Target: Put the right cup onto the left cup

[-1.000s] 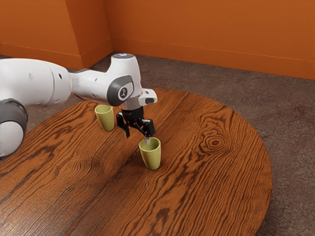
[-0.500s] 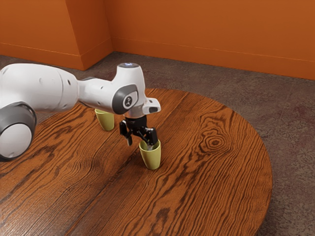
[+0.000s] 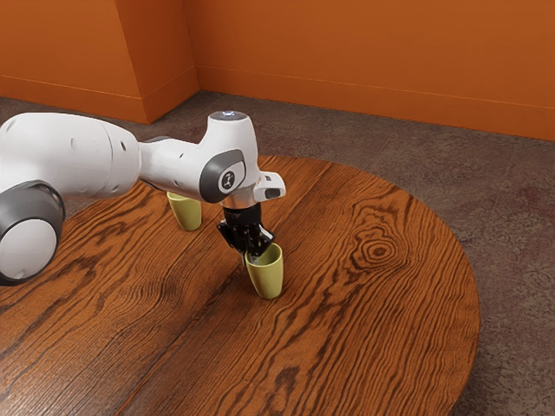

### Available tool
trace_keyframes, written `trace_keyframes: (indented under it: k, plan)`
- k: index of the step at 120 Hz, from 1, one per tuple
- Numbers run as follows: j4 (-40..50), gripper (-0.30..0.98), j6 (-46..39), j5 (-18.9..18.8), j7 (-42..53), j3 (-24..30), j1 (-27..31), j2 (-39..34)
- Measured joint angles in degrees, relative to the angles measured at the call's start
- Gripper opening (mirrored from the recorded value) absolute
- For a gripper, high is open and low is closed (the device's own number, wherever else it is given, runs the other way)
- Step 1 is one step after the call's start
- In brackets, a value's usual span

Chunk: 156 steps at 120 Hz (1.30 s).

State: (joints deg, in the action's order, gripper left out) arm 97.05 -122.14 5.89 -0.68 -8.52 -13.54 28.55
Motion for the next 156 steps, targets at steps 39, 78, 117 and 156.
trace_keyframes:
  k: [39,78,117,156]
  plan:
    - [-0.18,-0.08,-0.04,-0.53,-0.84,-0.1,-0.09,-0.73]
    - [-6.08,-0.1,3.13,-3.32,-1.64,-0.83,0.78,-3.37]
    - [-14.29,-0.1,10.11,-6.55,-1.55,-0.65,6.9,-3.45]
    - [-18.74,-0.1,12.91,-8.03,0.52,0.13,14.12,-3.41]
